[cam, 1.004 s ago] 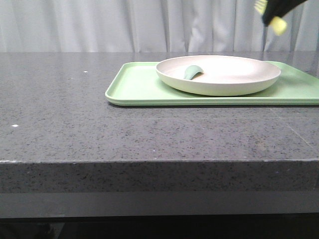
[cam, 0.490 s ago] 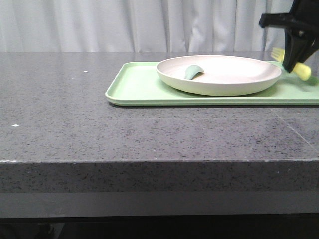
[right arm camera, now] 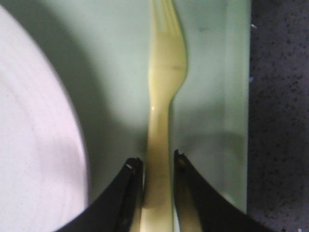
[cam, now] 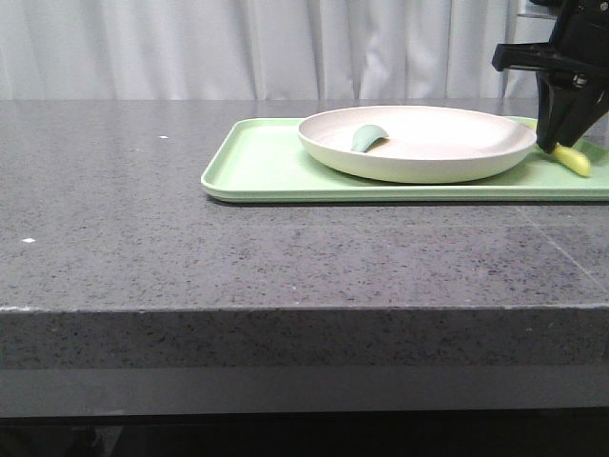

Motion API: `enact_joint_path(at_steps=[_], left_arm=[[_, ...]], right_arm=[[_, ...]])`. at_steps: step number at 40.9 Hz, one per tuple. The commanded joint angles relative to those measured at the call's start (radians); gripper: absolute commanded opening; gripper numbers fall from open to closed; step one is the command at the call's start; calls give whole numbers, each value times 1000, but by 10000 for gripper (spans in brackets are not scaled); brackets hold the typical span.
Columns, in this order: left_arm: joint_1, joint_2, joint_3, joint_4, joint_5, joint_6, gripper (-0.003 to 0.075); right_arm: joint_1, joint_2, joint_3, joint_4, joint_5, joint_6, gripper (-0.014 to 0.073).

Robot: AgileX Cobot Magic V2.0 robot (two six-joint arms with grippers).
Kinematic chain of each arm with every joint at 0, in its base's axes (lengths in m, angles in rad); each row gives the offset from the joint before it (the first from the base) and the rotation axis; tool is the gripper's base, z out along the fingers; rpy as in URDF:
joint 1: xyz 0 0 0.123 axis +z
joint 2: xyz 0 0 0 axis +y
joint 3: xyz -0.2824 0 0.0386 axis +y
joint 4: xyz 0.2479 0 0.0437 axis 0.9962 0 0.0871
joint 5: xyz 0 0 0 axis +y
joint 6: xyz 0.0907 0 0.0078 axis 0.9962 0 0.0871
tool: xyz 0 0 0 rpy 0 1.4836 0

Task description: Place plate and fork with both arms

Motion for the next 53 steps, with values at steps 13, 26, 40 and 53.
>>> enact_joint_path(at_steps=[13, 26, 40, 53], left_arm=[[1, 8, -27, 0, -77, 1, -18], [1, 8, -27, 0, -77, 1, -18], [1, 8, -27, 0, -77, 1, -18], [1, 8, -27, 0, -77, 1, -18]], right_arm=[[-4, -124, -40, -3, -3, -11, 258], [-4, -297, -20, -12, -41, -13, -40], [2, -638, 368, -22, -308, -92, -67], [2, -1085, 869, -22, -654, -112, -67]])
